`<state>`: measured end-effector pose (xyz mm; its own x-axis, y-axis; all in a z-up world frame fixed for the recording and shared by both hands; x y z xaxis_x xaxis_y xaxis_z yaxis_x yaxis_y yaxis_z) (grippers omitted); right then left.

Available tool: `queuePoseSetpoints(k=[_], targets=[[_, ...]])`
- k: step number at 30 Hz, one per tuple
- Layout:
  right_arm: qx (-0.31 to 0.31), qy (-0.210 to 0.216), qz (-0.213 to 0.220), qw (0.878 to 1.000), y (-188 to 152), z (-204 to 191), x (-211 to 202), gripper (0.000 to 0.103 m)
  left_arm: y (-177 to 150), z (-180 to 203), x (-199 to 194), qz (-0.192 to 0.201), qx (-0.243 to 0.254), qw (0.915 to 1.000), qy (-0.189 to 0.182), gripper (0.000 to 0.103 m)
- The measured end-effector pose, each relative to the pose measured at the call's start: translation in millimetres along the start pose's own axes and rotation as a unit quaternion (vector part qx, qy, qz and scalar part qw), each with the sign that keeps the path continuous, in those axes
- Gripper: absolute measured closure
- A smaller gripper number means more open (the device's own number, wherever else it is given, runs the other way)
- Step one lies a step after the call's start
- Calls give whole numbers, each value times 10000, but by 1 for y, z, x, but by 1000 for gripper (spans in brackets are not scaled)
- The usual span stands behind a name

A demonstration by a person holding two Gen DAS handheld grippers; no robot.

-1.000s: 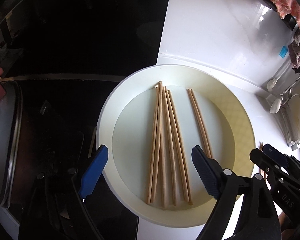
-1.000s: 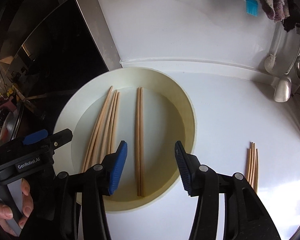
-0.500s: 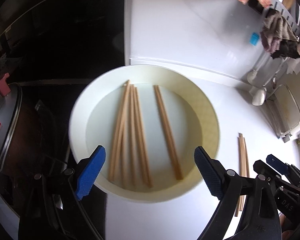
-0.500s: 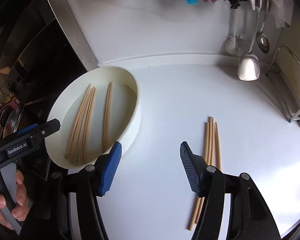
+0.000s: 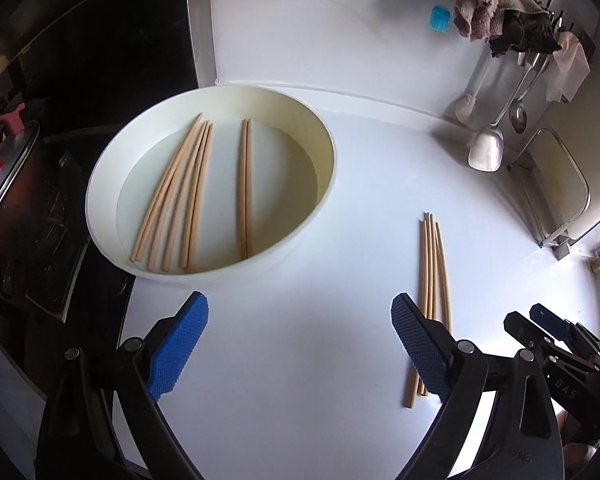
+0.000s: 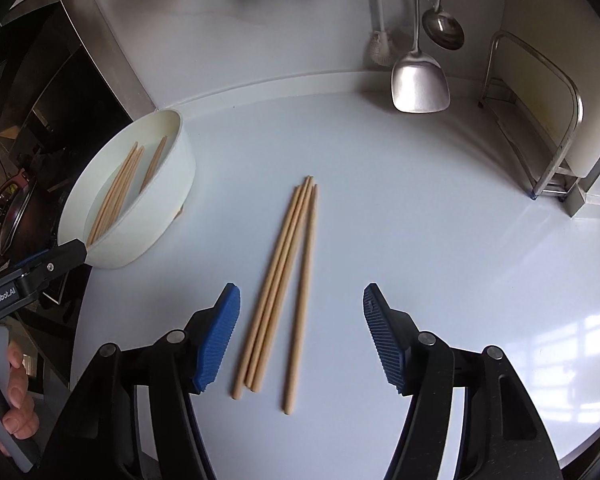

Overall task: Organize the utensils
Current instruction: 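Withdraw both open tools back toward the remaining chopsticks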

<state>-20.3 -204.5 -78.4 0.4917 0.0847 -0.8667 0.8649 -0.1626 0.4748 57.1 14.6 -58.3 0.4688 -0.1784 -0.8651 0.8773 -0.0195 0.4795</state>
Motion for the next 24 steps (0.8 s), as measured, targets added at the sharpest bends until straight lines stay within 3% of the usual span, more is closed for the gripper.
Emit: queuePoseSetpoints(k=[6, 14, 24], targets=[[92, 33, 54, 9999, -9, 16, 15, 41, -19, 26, 4, -43, 287, 9996, -3, 12], [413, 5, 116, 9991, -21, 24, 52, 41, -42, 41, 44, 78, 928, 9956, 73, 11], [48, -336, 152, 9993, -23, 10, 74, 41, -36, 48, 68, 209, 1008, 9946, -113, 11]])
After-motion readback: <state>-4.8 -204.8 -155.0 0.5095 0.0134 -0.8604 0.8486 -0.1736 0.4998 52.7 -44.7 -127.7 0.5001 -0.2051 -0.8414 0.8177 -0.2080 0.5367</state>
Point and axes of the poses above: each gripper's, at about its wrist camera, not at the fingertips, and x roughly the way its jaws point, z to its right, y to its top, the point moved 2 cm from there along x, roughly the way its jaws point, and after that the axes turned 7 degrees about -x, right-handed, at the moved point
